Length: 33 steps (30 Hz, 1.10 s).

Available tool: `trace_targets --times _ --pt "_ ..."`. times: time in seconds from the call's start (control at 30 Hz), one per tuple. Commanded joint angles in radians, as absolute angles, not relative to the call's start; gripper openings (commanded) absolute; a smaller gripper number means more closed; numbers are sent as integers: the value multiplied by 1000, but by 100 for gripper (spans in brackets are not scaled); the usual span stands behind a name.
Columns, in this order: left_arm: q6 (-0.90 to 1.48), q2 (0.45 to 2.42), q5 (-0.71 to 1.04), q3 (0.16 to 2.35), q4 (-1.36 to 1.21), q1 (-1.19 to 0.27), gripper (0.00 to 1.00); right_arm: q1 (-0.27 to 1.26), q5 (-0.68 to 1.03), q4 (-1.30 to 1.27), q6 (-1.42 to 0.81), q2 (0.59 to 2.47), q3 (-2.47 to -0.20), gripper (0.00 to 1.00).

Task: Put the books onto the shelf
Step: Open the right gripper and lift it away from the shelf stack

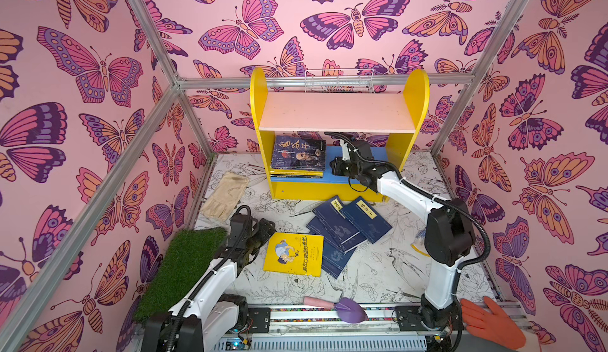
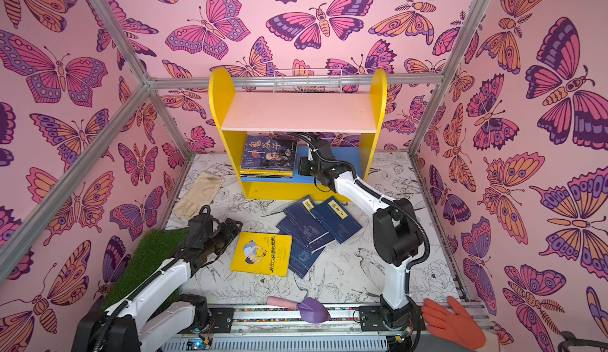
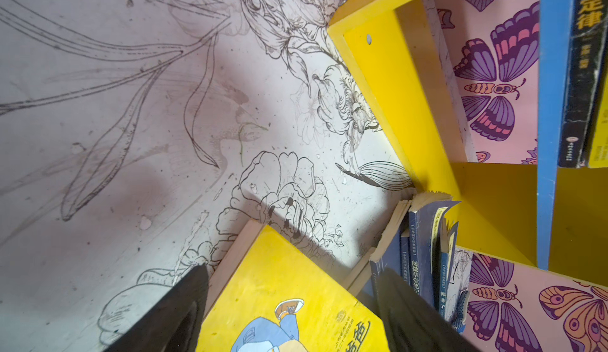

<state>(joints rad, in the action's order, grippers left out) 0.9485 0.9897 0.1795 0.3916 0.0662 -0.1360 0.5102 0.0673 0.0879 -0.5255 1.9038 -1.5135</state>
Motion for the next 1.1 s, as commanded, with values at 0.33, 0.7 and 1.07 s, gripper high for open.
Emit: trace_targets --times 0.33,0.7,1.07 --pt "925 1000 178 375 52 -136 83 496 35 38 -502 1877 -1499 13" --pt "922 996 174 377 58 -135 83 525 71 102 -505 2031 -1716 14" --pt "919 999 172 377 62 -135 83 566 94 131 -498 2103 -1828 14"
